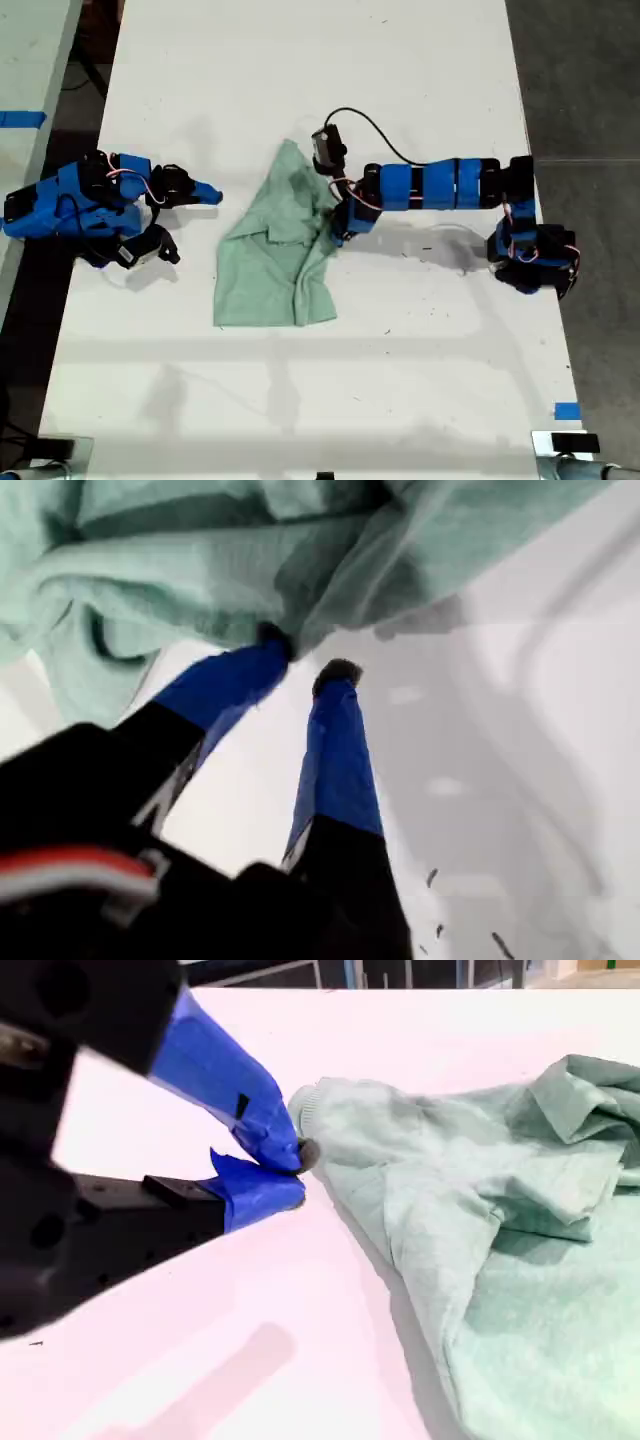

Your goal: Fold t shirt

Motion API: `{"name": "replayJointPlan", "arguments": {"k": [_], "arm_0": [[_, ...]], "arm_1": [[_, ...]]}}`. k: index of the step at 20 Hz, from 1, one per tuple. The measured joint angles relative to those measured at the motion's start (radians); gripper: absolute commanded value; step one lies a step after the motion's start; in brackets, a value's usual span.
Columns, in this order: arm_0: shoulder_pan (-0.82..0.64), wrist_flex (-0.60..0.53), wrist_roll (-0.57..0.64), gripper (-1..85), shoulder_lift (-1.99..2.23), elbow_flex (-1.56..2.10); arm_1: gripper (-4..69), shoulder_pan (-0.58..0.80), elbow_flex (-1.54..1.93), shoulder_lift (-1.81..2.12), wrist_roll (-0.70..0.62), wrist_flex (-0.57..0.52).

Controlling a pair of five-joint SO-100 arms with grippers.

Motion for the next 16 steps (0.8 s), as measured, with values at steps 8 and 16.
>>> {"name": "replayJointPlan", "arguments": {"k": [8,16], "arm_0": [[0.0,0.0,0.0,-0.2,0.0,0.0],[0.0,0.0,0.0,-0.2,0.0,0.0]], "arm_1": [[0.3,0.048,-0.118,-0.072,-0.035,-0.124],[1.9,-0.032,-0.192,-0.017,-0.117,-0.066]]}}
